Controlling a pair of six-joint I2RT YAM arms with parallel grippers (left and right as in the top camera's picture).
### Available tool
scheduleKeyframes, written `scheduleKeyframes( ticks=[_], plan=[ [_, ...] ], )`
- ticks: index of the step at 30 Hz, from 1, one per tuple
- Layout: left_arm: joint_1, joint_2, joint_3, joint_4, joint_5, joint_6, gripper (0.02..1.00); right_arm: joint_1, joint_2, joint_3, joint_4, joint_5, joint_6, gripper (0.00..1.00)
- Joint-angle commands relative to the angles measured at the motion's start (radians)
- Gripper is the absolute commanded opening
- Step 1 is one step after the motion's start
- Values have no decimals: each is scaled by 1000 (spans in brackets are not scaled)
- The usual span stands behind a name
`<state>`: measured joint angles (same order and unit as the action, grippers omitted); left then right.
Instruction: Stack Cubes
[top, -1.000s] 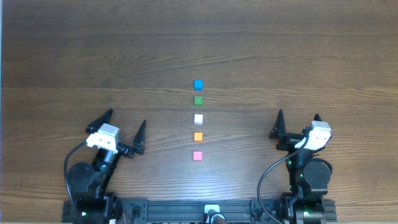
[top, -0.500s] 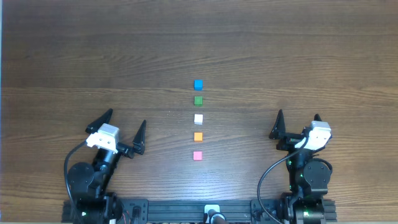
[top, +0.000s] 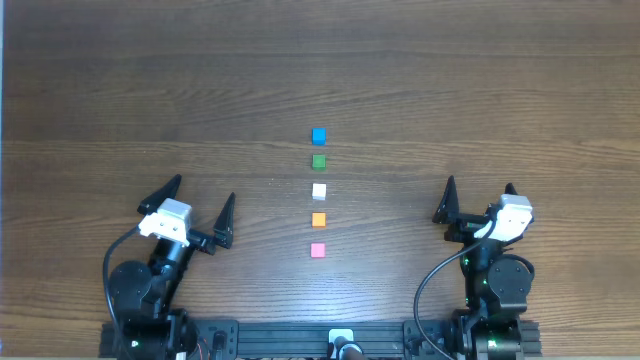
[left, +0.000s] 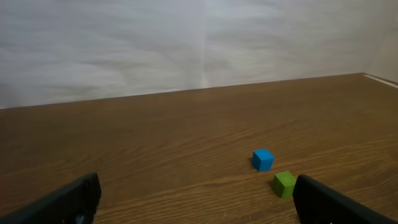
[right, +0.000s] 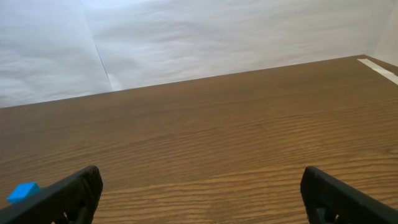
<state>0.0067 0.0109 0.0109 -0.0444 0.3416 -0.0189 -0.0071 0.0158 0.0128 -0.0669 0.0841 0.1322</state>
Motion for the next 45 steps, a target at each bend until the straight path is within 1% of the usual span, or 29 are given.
scheduleKeyframes(
  ticks=[1, 7, 11, 12, 16, 19, 20, 22, 24, 25, 26, 28, 30, 32, 34, 36, 40, 44, 45],
  plan=[
    [-3, -6, -5, -1, 9, 5, 1000, -5, -10, -8, -1, -8, 1, 993],
    [-3, -6, -5, 18, 10, 3, 1000, -5, -10, -8, -1, -8, 1, 993],
    [-3, 39, -2, 66, 29, -140, 1000, -5, -10, -8, -1, -8, 1, 993],
    [-3, 71, 7, 80, 57, -158, 998, -5, -10, -8, -1, -8, 1, 993],
    [-16, 260, 109, 79, 218, -214, 998, -5, -10, -8, -1, -8, 1, 993],
    [-59, 419, 222, 63, 329, -227, 996, -5, -10, -8, -1, -8, 1, 993],
    [-83, 468, 268, 35, 340, -233, 996, -5, -10, -8, -1, -8, 1, 993],
    [-140, 553, 358, -47, 333, -249, 996, -5, -10, -8, -1, -8, 1, 993],
    [-213, 635, 455, -151, 286, -262, 996, -5, -10, -8, -1, -9, 1, 991],
    [-257, 678, 507, -212, 236, -285, 996, -5, -10, -8, -1, -9, 1, 993],
    [-322, 731, 572, -291, 155, -326, 996, -5, -10, -8, -1, -8, 1, 991],
    [-401, 787, 639, -370, 57, -370, 996, -5, -10, -8, -1, -8, 1, 991],
    [-531, 865, 719, -454, -93, -459, 996, -5, -10, -8, -1, -8, 1, 993],
    [-611, 908, 744, -472, -172, -527, 996, -5, -10, -8, -1, -8, 1, 991],
    [-687, 953, 747, -470, -235, -618, 996, -5, -10, -8, -1, -8, 1, 991],
    [-755, 1006, 747, -500, -291, -740, 996, -5, -10, -8, -1, -8, 1, 991],
    [-851, 1096, 747, -559, -335, -892, 996, -5, -10, -8, -1, -8, 1, 991],
    [-987, 1266, 747, -576, -454, -1066, 996, -5, -10, -8, -1, -8, 1, 991],
    [-998, 1292, 747, -572, -460, -1080, 993, -5, -10, -8, -1, -8, 1, 993]
  ],
)
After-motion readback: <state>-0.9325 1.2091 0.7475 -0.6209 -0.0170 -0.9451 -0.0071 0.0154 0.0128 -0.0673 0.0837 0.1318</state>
